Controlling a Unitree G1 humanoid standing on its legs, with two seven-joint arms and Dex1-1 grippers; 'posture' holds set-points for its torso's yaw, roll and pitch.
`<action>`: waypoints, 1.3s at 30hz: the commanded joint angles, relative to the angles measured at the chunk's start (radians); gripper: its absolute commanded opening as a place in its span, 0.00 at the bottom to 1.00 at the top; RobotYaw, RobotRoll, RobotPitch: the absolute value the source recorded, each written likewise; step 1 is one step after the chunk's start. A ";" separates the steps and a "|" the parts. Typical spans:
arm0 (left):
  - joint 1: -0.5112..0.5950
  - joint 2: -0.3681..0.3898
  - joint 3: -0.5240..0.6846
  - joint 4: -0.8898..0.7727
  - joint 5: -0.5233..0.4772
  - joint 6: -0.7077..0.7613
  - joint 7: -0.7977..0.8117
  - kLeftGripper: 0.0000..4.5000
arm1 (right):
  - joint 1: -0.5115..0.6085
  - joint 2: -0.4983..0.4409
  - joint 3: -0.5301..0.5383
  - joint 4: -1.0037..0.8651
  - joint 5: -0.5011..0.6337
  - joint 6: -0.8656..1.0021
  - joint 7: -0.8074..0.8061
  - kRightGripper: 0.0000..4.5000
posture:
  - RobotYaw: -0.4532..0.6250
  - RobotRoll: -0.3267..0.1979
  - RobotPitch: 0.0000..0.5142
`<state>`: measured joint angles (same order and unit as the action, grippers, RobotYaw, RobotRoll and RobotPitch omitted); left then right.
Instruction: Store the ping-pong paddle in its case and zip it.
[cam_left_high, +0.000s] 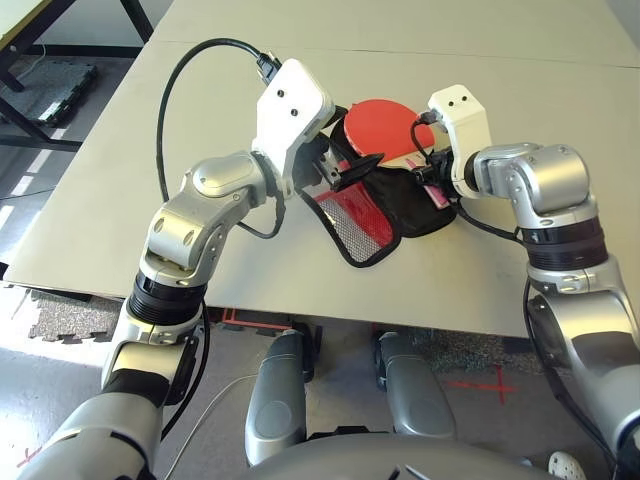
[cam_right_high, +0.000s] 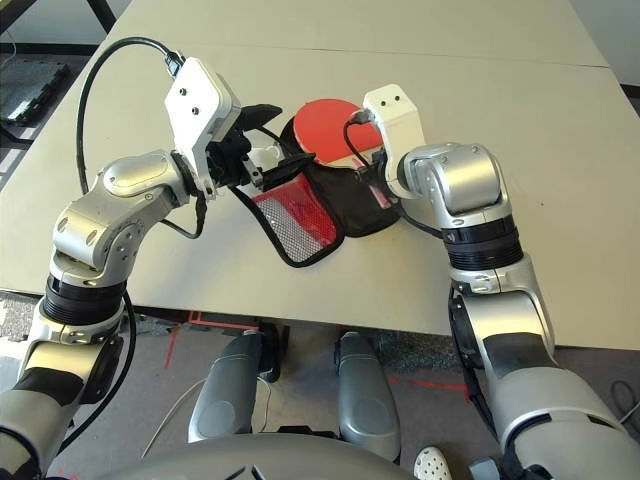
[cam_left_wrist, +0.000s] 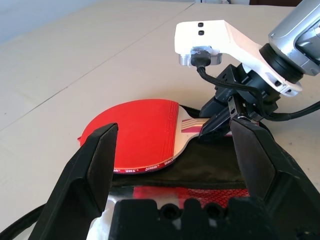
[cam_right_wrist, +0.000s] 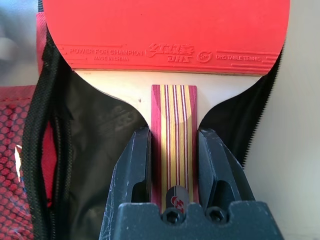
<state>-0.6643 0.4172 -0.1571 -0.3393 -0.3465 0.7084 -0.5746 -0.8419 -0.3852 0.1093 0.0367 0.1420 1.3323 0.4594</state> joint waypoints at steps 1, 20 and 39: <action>0.013 0.010 -0.011 -0.030 0.008 0.015 -0.004 1.00 | 0.017 0.013 0.021 -0.013 0.013 0.008 -0.012 0.25 | 0.51 0.62 0.44; 0.021 0.009 -0.020 -0.036 0.010 0.018 -0.007 1.00 | 0.080 0.015 0.001 -0.062 0.011 0.096 -0.091 0.25 | 0.50 0.62 0.45; 0.015 0.028 -0.011 -0.055 0.005 0.022 -0.016 1.00 | 0.097 0.012 -0.093 -0.080 0.086 0.078 -0.070 0.70 | 0.51 0.62 0.46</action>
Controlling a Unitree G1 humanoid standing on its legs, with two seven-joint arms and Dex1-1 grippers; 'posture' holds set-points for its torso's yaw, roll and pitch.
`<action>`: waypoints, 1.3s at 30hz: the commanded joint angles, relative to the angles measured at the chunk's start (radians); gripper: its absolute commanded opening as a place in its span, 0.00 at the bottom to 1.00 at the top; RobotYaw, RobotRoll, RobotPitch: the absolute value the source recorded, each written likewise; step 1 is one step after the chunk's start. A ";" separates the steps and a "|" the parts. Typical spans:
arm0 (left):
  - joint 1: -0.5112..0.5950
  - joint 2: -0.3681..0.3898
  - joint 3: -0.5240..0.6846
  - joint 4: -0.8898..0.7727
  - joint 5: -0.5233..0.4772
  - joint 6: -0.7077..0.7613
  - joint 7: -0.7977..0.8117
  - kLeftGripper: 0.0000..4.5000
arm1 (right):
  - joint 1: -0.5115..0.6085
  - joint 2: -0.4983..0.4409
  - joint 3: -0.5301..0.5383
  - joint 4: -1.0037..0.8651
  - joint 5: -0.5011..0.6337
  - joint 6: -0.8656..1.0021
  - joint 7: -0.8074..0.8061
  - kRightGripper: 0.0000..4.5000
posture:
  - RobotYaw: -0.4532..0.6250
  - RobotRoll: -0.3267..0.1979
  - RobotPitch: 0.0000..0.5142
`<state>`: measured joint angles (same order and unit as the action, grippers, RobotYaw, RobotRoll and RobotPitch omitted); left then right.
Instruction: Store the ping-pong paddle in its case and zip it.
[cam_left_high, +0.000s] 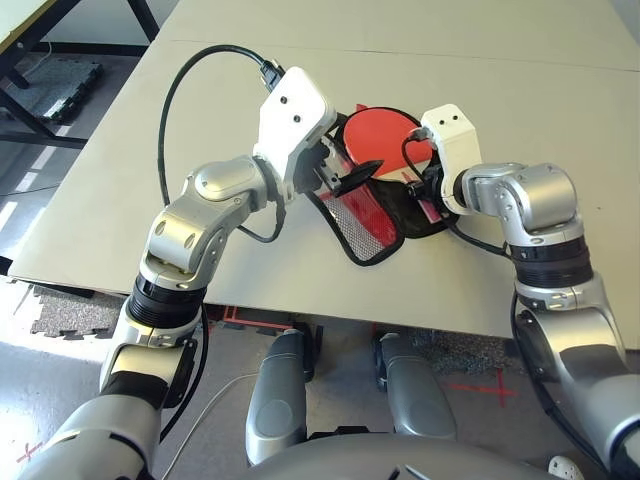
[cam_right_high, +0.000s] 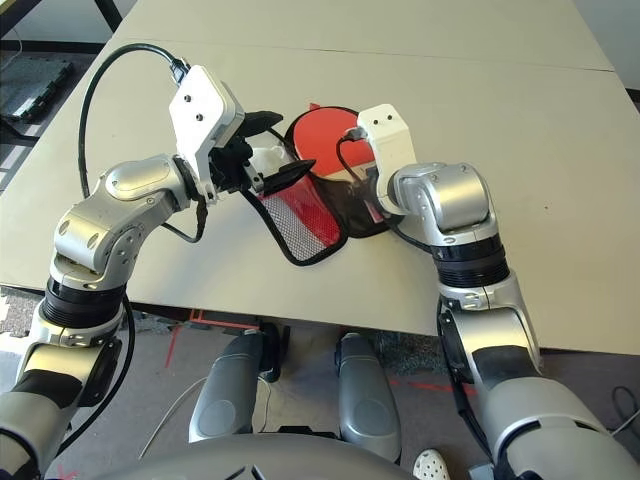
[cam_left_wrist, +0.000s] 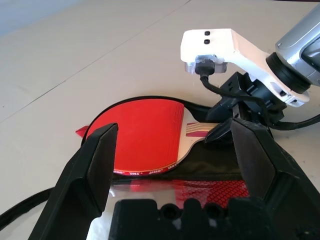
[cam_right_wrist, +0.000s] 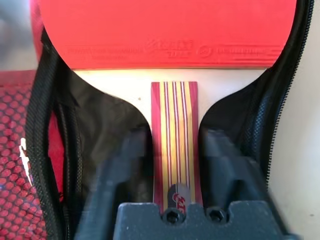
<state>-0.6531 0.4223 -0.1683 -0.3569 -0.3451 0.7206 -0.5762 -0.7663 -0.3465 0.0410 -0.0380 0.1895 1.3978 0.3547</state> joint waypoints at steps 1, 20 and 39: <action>-0.003 0.032 0.010 -0.042 -0.001 0.014 -0.018 1.00 | 0.019 -0.042 -0.031 -0.007 0.050 0.013 0.050 0.79 | 0.51 0.62 0.45; 0.085 0.405 0.260 0.056 0.023 -0.032 -0.108 1.00 | 0.045 -0.272 -0.070 0.126 0.160 -0.381 0.369 0.99 | 0.55 0.62 0.44; 0.199 0.318 0.117 0.091 0.101 -0.092 -0.105 1.00 | 0.023 -0.336 -0.082 0.312 0.104 -0.557 0.387 0.99 | 0.53 0.62 0.45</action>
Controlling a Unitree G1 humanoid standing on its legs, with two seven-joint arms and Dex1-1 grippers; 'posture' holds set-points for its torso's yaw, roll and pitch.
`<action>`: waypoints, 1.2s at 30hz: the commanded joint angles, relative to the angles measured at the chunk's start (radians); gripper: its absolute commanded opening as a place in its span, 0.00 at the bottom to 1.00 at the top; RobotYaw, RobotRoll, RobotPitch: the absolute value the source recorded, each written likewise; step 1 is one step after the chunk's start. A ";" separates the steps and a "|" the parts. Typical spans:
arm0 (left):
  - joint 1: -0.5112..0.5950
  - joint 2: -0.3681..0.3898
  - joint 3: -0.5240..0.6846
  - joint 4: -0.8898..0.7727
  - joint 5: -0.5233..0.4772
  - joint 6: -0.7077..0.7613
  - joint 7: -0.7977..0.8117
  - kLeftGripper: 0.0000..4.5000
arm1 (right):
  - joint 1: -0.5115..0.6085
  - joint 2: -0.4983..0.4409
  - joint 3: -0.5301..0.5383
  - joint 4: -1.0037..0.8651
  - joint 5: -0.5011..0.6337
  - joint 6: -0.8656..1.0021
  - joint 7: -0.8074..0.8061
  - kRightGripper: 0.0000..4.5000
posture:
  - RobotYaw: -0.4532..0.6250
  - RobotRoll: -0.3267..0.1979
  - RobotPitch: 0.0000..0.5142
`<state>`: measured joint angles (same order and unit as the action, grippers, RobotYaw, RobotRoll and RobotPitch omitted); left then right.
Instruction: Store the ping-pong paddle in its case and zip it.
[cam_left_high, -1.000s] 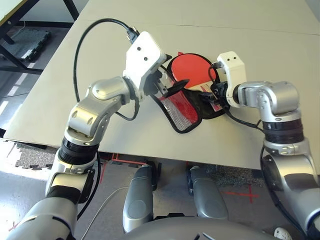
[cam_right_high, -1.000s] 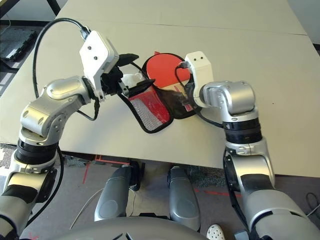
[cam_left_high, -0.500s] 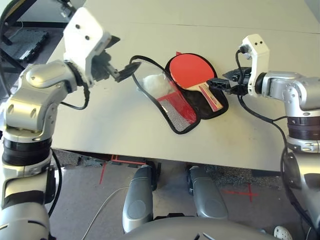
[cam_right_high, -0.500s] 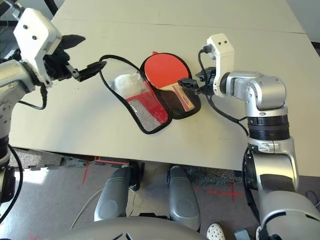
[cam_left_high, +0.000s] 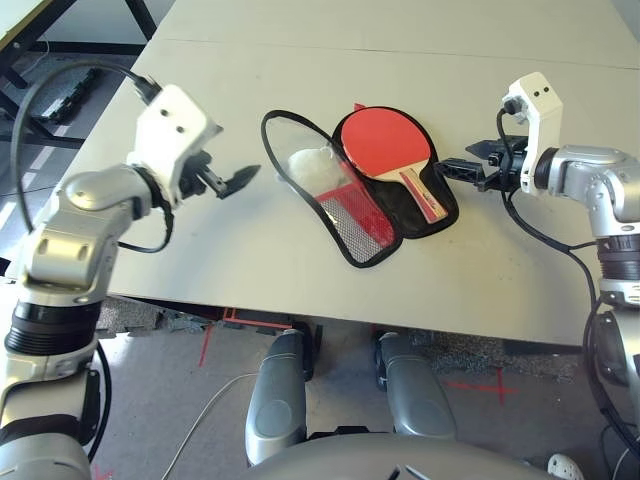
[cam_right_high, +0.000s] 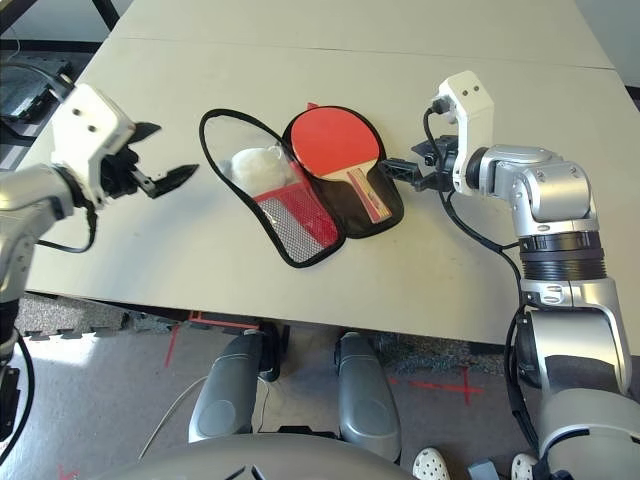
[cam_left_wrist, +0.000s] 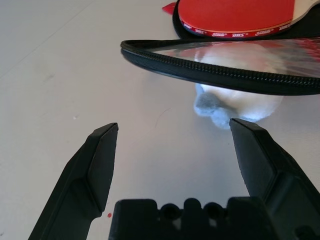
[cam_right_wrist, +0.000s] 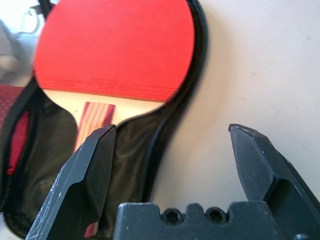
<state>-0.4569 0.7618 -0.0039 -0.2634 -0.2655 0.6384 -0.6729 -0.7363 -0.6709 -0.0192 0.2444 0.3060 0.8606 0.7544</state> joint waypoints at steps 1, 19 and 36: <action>-0.005 -0.037 -0.068 -0.006 0.024 -0.011 -0.009 1.00 | -0.008 -0.012 -0.028 0.040 -0.014 -0.028 -0.020 0.99 | 0.53 0.62 0.45; -0.336 -0.544 -0.427 0.136 0.143 0.018 0.093 1.00 | -0.071 -0.008 -0.110 0.252 -0.043 -0.171 -0.104 0.99 | 0.49 0.62 0.45; -0.266 -0.464 -0.346 0.139 0.170 -0.047 0.019 1.00 | 0.011 -0.106 -0.091 0.186 0.128 0.088 0.263 0.99 | 0.46 0.62 0.44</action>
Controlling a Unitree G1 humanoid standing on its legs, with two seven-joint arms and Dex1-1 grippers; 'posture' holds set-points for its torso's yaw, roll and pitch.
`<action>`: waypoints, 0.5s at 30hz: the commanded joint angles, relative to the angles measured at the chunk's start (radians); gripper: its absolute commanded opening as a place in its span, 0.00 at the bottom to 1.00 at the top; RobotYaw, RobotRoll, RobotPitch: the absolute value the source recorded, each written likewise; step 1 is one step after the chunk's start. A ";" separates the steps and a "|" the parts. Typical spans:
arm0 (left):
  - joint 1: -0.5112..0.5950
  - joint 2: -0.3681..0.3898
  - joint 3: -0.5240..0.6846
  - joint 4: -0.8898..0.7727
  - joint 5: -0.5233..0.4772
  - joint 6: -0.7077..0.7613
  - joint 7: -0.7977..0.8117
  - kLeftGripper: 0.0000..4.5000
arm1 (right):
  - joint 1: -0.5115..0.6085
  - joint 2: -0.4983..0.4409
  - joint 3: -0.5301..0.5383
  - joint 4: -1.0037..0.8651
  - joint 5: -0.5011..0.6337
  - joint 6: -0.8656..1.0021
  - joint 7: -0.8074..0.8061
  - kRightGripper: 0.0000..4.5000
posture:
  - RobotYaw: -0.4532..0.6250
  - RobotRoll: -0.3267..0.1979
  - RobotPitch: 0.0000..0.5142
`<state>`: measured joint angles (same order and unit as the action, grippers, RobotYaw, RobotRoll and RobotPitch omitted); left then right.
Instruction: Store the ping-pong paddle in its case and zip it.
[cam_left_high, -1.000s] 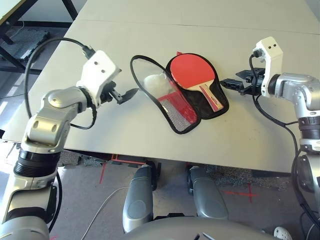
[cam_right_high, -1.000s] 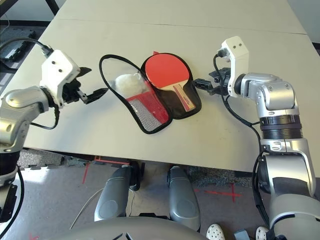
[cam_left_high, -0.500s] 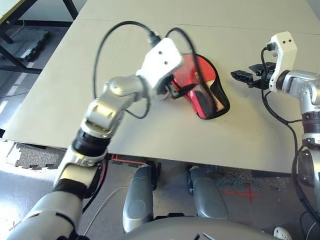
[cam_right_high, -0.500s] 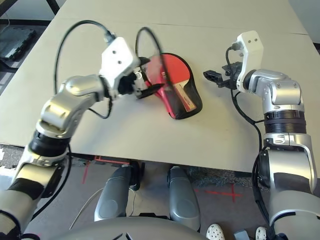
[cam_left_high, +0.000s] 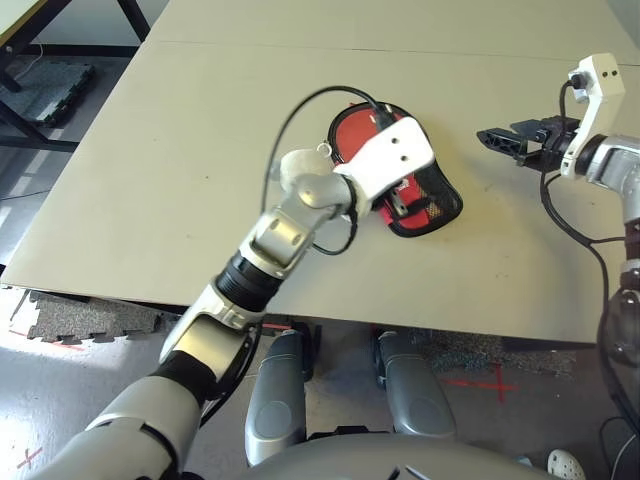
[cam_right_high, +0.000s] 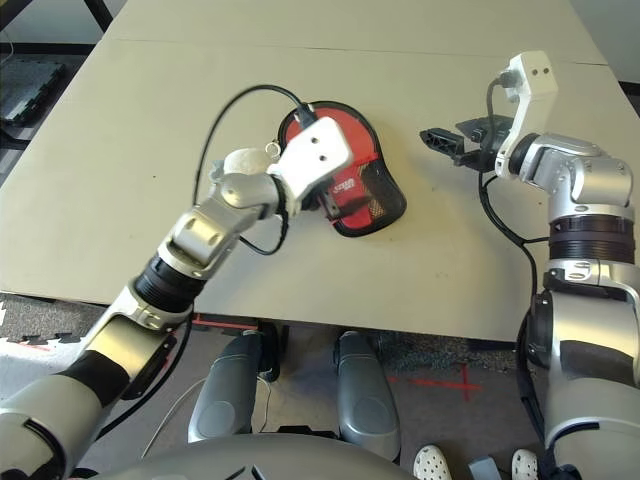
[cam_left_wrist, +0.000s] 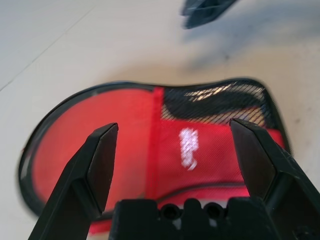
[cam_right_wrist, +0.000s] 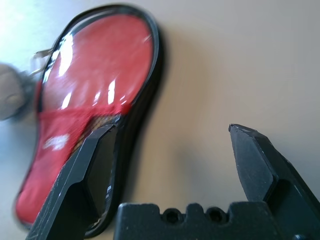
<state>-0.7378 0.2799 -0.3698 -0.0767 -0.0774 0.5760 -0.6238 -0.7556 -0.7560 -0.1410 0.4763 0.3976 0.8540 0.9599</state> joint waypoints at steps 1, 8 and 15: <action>0.016 0.026 0.033 -0.060 -0.024 0.023 -0.032 1.00 | 0.040 -0.027 0.046 -0.056 0.040 0.120 0.072 0.99 | 0.46 0.62 0.44; 0.033 0.048 0.059 -0.095 -0.025 0.045 -0.034 1.00 | 0.073 -0.017 0.091 -0.098 0.056 0.215 0.108 0.99 | 0.48 0.62 0.45; 0.051 0.043 0.062 -0.111 -0.027 0.061 -0.025 1.00 | 0.102 0.038 0.110 -0.145 0.087 0.277 0.091 0.99 | 0.48 0.62 0.45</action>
<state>-0.7032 0.3234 -0.3122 -0.1627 -0.0947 0.6241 -0.6453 -0.6772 -0.7286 -0.0512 0.3500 0.4699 1.1117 1.0583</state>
